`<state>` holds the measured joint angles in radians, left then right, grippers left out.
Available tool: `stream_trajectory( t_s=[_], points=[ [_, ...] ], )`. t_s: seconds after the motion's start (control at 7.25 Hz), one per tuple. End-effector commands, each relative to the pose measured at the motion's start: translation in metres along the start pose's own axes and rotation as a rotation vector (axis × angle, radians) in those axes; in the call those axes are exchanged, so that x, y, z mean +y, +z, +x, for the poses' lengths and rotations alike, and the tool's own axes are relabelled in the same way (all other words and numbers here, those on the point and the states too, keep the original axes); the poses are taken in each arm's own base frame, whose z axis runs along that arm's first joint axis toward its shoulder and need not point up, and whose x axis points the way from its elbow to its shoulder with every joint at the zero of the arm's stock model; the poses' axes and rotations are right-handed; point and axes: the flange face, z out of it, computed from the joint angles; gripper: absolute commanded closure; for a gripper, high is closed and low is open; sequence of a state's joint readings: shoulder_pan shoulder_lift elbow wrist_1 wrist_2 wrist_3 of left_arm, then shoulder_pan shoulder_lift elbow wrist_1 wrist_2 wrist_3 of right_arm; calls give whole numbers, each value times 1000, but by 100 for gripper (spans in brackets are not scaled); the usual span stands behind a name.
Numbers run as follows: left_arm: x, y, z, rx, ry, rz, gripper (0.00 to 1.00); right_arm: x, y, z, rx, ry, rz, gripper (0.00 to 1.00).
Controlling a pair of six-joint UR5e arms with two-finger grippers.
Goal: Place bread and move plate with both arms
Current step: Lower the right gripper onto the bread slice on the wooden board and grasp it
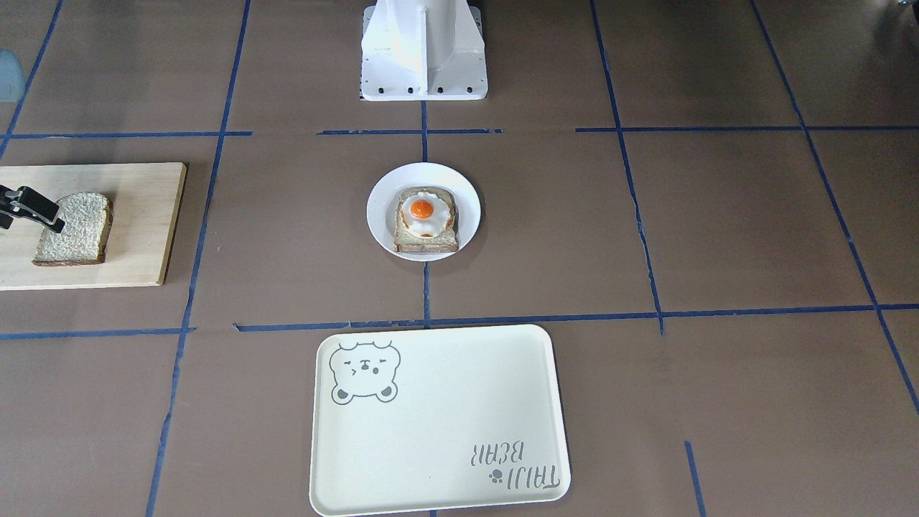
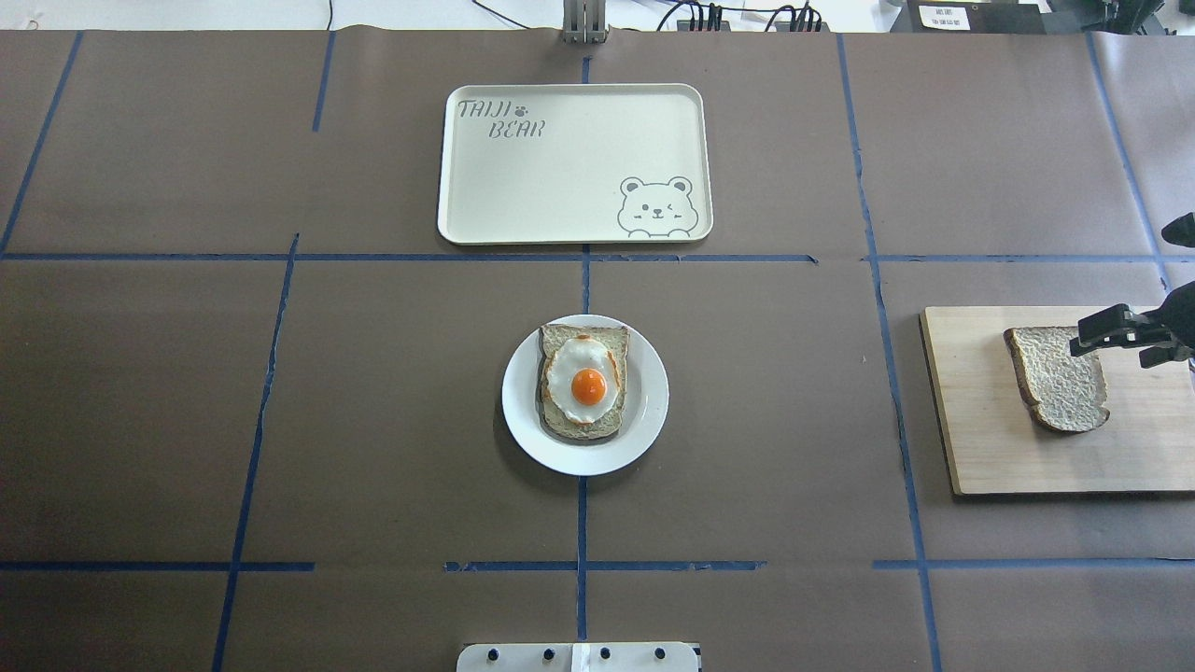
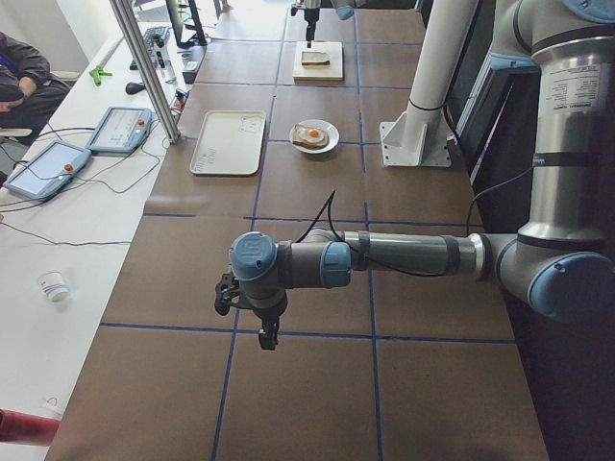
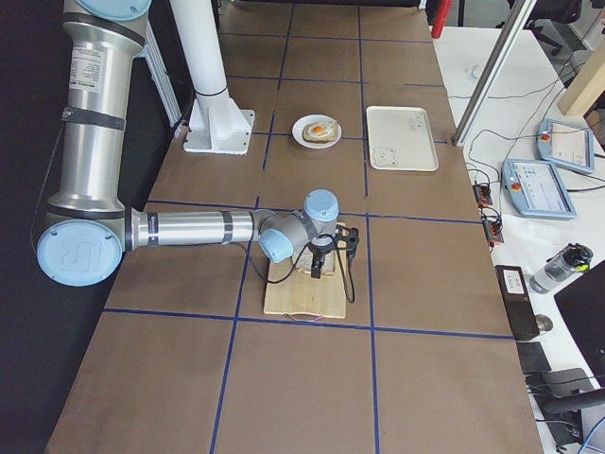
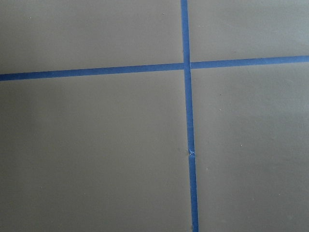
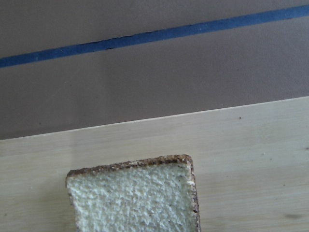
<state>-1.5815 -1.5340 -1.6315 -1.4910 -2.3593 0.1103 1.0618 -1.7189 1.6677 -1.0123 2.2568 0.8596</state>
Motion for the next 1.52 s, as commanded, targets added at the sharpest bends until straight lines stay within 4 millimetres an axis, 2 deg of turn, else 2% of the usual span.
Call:
stream_trajectory(
  t_s=[0.0,0.69,1.1,1.24,1.38],
  points=[
    [0,0,0,0,2,0,0,4,16,2,23,-2,-22,13],
    [-5,-4,3,-1,8,8,0,5,24,9,35,8,-36,35],
    [-6,-5,4,-1,9,9,0,6,27,12,38,11,-45,41],
    [-6,-5,4,-1,9,9,0,6,28,12,40,12,-44,52],
    [-6,-5,4,-1,9,9,0,6,28,12,40,12,-44,68]
  ],
)
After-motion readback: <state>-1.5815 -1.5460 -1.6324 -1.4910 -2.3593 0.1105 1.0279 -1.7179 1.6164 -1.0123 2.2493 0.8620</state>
